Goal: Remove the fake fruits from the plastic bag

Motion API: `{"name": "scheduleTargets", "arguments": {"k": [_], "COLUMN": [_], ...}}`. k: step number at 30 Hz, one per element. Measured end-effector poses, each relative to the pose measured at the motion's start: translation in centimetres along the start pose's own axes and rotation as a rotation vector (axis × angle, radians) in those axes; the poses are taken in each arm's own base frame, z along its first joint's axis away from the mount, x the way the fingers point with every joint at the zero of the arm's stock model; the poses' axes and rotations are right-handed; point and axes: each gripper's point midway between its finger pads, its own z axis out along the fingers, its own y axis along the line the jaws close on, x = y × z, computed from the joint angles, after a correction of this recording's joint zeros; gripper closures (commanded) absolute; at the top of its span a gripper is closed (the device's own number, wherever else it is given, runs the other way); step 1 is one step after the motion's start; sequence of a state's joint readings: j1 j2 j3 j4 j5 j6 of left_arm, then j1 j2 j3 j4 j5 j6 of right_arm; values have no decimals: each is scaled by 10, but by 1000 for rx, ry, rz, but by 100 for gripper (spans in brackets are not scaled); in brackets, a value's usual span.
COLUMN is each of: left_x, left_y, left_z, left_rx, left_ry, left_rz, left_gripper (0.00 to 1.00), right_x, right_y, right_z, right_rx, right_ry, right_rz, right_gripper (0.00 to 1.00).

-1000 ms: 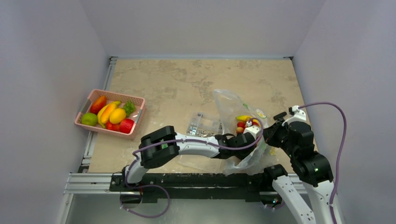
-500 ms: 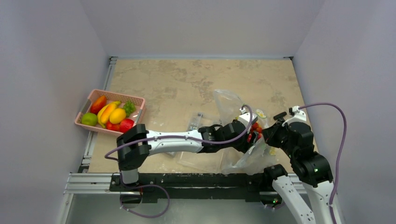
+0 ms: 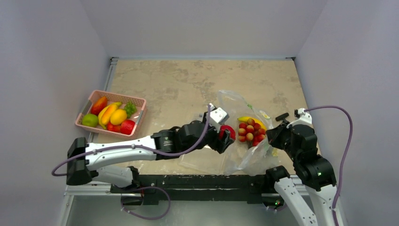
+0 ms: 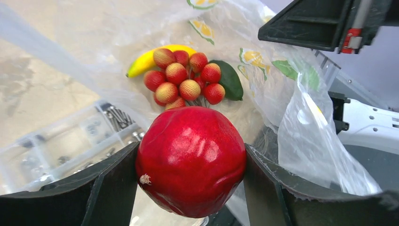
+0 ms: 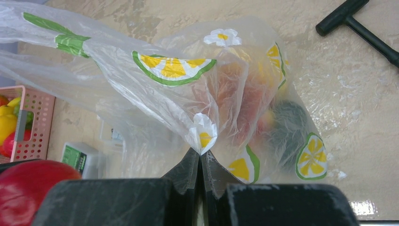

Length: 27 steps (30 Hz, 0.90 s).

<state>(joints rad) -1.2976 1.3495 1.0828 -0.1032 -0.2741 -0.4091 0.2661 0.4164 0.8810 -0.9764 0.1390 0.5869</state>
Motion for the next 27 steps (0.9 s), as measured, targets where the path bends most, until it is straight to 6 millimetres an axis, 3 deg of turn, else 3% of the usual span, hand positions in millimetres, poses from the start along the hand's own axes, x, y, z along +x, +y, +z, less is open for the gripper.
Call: {"name": "scheduleTargets", "arguments": {"k": [3,6,12,15,21,27], "left_x": [-16,-24,-32,-23,14,24], "left_y": [11,36,124,172,255,305], "left_z": [-28,-58,-126,-160,-213,-242], "left_rx": [-14,-105,-505,-710,-1059,-1247], "left_ry": [-71,-123,-196,-215,-163,-120], "left_rz": [12,6,-47,-84,-142,-230], "left_gripper": [100,100,100,100,100,100], "right_x": [0,0,0,0,0,0], "right_y": [0,0,0,1,1,1], "right_z": [0,0,0,0,0,0], "right_rx": [0,-1,-1,-3,-4,-3], "right_ry": [1,0,0,0,-1,0], "right_rz": [0,0,0,0,0,0], "right_gripper": [100,100,100,100,100,100]}}
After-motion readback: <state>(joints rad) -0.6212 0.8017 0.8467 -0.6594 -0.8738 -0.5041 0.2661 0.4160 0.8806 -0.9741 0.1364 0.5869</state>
